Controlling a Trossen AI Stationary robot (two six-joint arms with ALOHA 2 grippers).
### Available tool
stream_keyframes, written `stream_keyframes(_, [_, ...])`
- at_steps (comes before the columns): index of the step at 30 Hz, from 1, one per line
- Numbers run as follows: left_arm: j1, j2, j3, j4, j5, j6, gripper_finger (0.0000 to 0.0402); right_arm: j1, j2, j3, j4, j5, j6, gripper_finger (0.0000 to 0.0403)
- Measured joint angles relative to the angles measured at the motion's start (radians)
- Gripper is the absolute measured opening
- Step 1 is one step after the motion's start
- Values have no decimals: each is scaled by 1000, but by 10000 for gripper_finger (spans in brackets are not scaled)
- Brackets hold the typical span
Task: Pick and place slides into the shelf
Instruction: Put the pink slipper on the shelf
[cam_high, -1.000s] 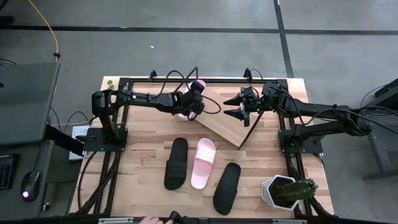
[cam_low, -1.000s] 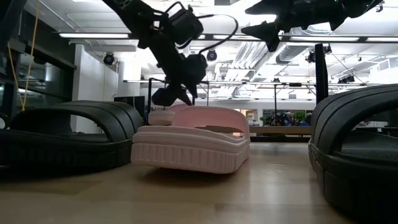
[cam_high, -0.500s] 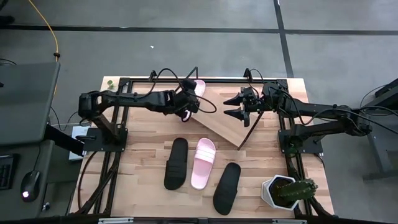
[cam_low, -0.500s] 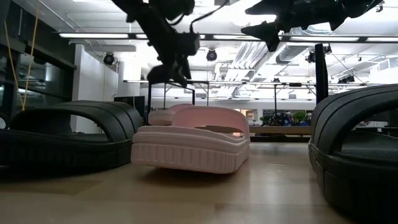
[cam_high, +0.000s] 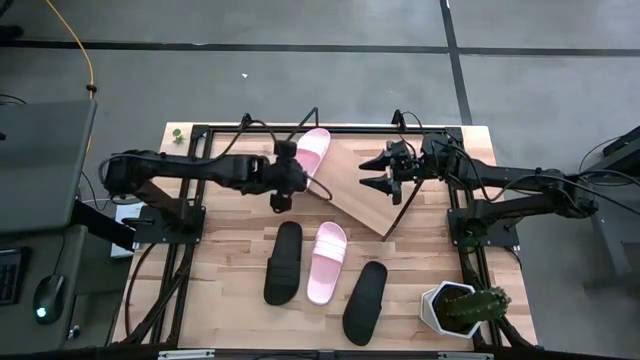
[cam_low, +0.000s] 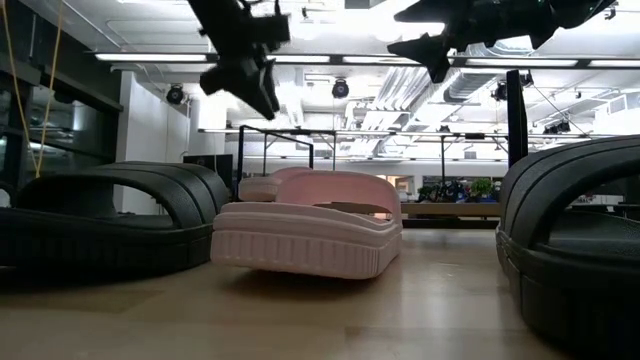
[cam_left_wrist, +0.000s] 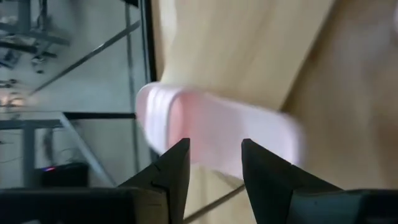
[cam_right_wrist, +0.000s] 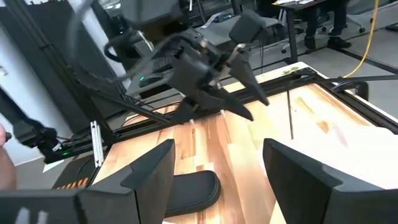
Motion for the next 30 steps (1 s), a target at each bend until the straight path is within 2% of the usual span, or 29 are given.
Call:
stream_keyframes(12, [-213,-60,0,-19,35,-212,128,86,0,0,22,16,-56,233])
stream_keyframes(30, [-411,-70,-74,-38,31,-503,128,315,0,0,20,356,-134,233])
